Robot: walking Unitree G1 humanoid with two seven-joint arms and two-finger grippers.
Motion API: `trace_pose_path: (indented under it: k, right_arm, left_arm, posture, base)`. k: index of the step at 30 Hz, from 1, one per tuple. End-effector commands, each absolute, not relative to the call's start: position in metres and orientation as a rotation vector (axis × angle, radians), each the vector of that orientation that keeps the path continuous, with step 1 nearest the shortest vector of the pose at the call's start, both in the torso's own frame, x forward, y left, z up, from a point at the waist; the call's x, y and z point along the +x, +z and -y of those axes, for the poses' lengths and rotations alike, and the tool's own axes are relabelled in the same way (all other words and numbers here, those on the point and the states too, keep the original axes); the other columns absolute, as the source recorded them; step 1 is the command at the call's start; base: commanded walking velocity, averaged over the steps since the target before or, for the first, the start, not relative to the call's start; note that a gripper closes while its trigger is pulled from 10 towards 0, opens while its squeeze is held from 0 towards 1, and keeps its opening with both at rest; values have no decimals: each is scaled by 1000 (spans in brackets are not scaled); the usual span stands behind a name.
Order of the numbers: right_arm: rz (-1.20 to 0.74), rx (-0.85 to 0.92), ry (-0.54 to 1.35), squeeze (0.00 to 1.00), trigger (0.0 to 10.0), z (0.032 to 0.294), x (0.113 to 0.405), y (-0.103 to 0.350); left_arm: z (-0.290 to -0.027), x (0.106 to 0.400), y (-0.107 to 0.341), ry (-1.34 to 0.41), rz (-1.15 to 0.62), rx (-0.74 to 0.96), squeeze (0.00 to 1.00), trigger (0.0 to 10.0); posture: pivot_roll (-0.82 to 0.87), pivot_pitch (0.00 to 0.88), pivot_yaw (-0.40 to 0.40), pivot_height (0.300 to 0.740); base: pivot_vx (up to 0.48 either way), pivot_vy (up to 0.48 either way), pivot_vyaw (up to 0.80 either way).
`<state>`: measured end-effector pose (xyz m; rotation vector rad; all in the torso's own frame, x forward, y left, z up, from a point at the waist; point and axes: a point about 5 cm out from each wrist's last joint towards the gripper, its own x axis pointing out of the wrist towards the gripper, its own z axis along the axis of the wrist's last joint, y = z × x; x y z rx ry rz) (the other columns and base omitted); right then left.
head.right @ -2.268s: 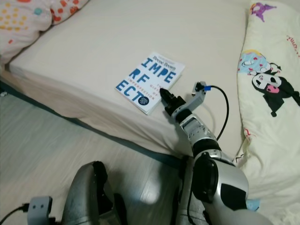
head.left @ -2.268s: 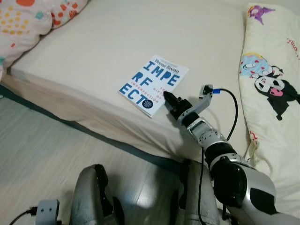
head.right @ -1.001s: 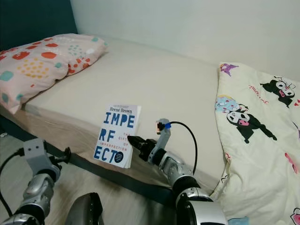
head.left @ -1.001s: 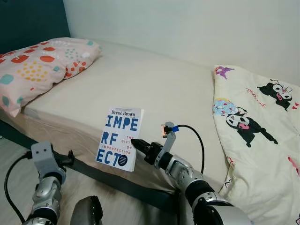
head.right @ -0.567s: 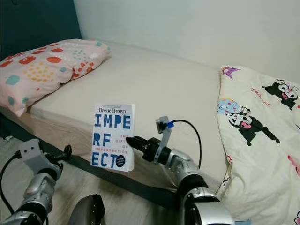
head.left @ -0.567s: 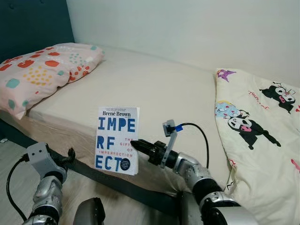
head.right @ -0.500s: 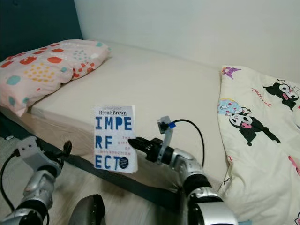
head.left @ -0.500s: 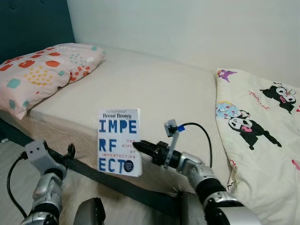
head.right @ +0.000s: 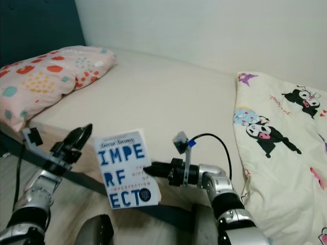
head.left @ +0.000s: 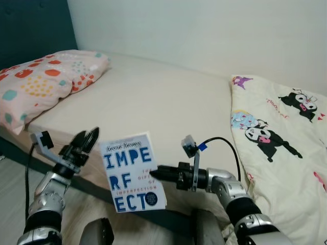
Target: Clean up the room
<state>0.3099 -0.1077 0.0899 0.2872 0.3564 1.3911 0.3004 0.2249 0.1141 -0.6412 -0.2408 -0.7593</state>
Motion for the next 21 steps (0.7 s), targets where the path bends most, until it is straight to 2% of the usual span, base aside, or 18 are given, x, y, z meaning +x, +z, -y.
trace_pose_path:
  k: [1,3,7,12,14,15,17,21]
  right_arm:
    - [-345,282,1423,0,10000,109,309,93]
    - [-379,235,1455,0,10000,112,306,92]
    - [-392,206,1457,0,10000,113,306,92]
    - [-364,165,1347,0,10000,112,317,92]
    - [-336,142,1156,0,10000,109,329,90]
    - [-336,142,1156,0,10000,109,329,90]
    - [-335,203,1064,0,10000,109,333,88]
    - [-355,242,999,0,10000,110,333,82]
  left_arm:
    - [-220,298,120,-848,240,-626,0,10000]
    - [-215,294,127,-954,222,-563,0,10000]
    - [-213,294,131,-981,219,-539,0,10000]
    - [-215,303,153,-985,260,-461,0,10000]
    - [-212,306,155,-972,259,-441,0,10000]
    - [-212,306,155,-972,259,-441,0,10000]
    - [-213,310,146,-891,222,-434,0,10000]
    - [-216,316,130,-755,165,-443,0,10000]
  posture:
    - [66,0,-47,484]
    - [68,0,-53,494]
    - [69,0,-54,499]
    - [70,0,-56,513]
    - [68,0,-54,523]
    - [68,0,-54,523]
    - [62,0,-48,523]
    - [59,0,-47,532]
  base:
    - [0,0,0]
    - [0,0,0]
    - [0,0,0]
    - [0,0,0]
    - [0,0,0]
    - [0,0,0]
    - [0,0,0]
    - [0,0,0]
